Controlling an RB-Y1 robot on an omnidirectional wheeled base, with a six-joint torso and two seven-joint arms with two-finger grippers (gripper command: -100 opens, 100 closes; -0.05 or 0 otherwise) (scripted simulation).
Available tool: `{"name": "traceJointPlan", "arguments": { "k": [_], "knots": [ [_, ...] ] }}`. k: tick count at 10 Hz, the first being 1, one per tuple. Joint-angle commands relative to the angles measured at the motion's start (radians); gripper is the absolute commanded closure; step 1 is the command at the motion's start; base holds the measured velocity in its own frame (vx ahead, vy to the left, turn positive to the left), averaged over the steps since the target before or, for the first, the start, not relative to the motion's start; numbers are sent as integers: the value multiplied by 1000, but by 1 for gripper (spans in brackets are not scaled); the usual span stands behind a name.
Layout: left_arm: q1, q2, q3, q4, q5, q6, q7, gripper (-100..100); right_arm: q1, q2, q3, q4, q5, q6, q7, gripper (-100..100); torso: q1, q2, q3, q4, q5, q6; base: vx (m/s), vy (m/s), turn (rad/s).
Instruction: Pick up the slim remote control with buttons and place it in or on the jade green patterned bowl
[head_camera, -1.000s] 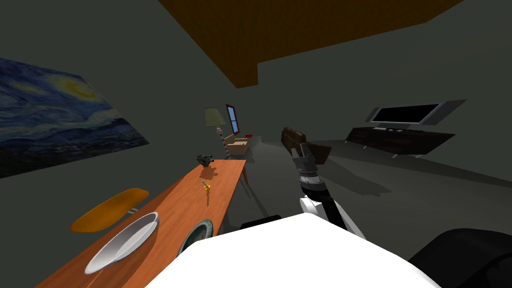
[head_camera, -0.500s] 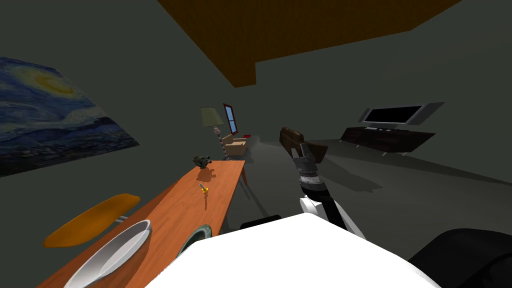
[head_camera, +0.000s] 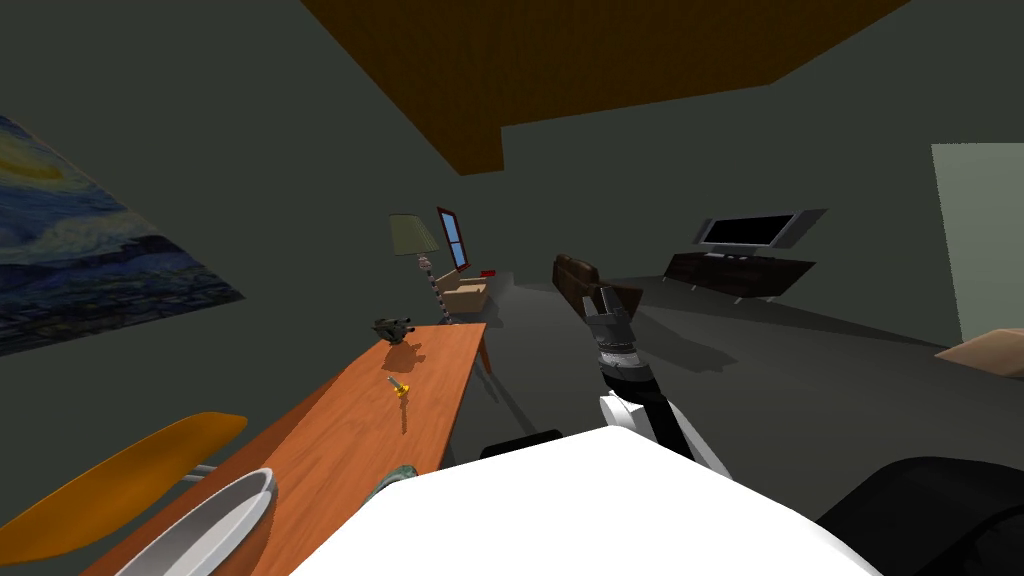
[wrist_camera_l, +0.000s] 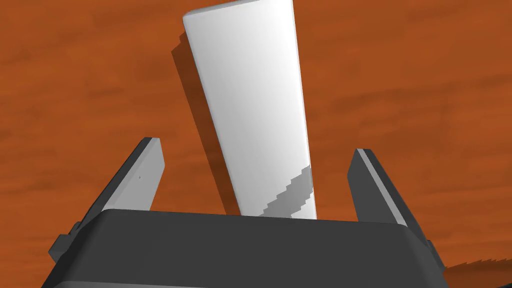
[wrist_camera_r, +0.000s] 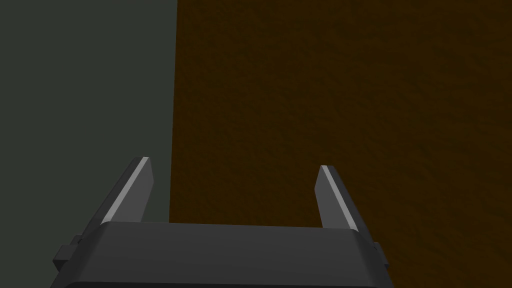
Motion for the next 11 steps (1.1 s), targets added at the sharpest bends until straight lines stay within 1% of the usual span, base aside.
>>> {"name": "traceJointPlan", "arguments": {
  "k": [1,2,3,4,5,6,7,8,10,11],
  "knots": [
    [-8,11,2,48,4,-13,-11,-100,0,0,0,0,0,0,0,0,0,0,0,0,0,0,1,8,2],
    [-8,5,7,72,9,-1,1,-100,0,0,0,0,0,0,0,0,-1,1,0,0,0,0,1,9,-66],
    [-8,5,7,72,9,-1,1,-100,0,0,0,0,0,0,0,0,-1,1,0,0,0,0,2,10,-44],
    [-7,-5,11,98,13,11,13,-100,0,0,0,0,0,0,0,0,-1,1,0,0,0,0,0,15,-65],
    [-7,-3,9,82,11,3,7,-100,0,0,0,0,0,0,0,0,-1,1,1,0,0,0,-1,9,-15],
    [-6,-5,9,83,11,5,9,0,0,0,0,0,0,0,0,0,-1,1,1,0,0,0,0,0,0],
    [-14,-25,2,93,8,-24,0,-100,0,0,0,0,0,0,0,0,-2,1,1,0,0,0,11,31,48],
    [-18,-35,-1,98,7,-38,-4,-100,0,0,0,0,0,0,0,0,0,0,0,0,0,0,19,58,54],
    [-18,-35,-1,107,7,-38,-4,-100,0,0,0,0,0,0,0,0,1,0,0,0,0,0,5,33,4],
    [-18,-35,-1,98,7,-38,-4,-100,0,0,0,0,0,0,0,0,0,1,0,0,0,0,0,0,0]
  ]
}}
